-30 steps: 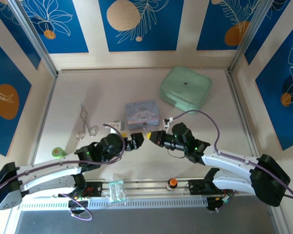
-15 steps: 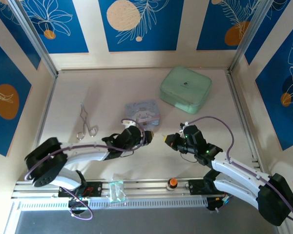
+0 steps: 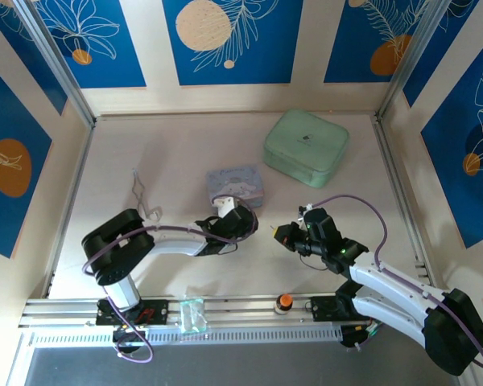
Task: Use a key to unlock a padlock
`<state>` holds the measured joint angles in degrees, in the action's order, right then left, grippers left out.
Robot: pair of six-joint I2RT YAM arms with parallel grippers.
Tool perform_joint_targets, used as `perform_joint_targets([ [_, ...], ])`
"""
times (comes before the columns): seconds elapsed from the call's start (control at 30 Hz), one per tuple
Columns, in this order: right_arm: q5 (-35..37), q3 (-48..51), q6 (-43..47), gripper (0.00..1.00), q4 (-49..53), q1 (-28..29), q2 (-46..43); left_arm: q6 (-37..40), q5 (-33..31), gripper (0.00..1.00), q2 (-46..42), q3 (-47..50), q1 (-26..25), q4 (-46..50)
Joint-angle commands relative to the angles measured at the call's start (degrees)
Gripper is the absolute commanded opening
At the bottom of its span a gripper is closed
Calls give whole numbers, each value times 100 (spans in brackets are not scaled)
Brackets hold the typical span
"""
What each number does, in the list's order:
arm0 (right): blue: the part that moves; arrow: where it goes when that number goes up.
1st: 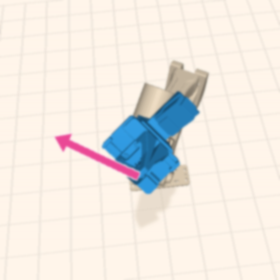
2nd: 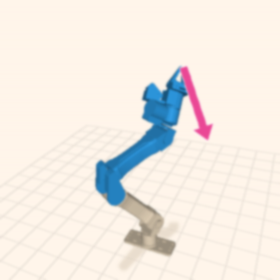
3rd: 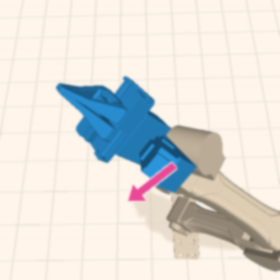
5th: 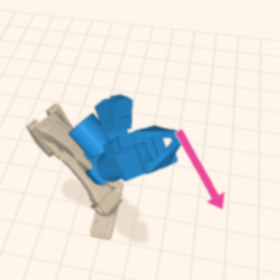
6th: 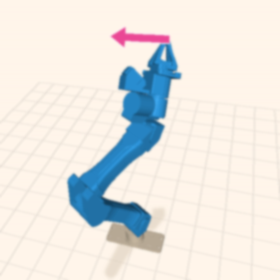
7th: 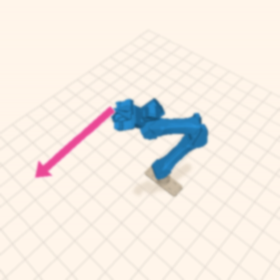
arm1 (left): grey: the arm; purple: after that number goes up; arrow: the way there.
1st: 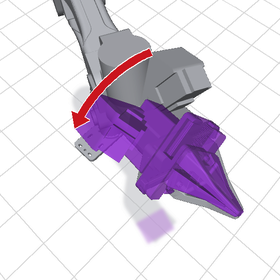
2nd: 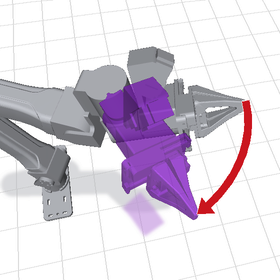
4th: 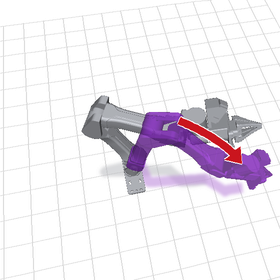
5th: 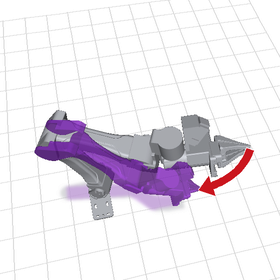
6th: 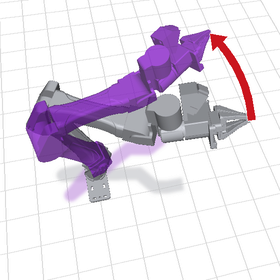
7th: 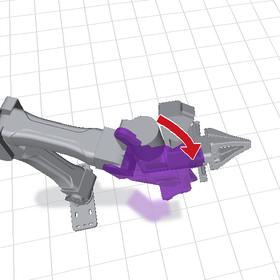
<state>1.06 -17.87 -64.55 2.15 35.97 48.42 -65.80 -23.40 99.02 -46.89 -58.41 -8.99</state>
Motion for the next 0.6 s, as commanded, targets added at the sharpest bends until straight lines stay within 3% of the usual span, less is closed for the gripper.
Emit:
perform_joint_targets([
  [0.0,-132,146,-30,0,-94,-46,-52,-348,-271,63,305,-127,-39,-34],
  [0.5,-286,176,-114,0,-543,-55,371,-504,-136,45,1074,-533,-73,-411],
  [0.57,-312,178,-144,0,-638,-33,467,-442,-206,39,1059,-599,-96,-280],
])
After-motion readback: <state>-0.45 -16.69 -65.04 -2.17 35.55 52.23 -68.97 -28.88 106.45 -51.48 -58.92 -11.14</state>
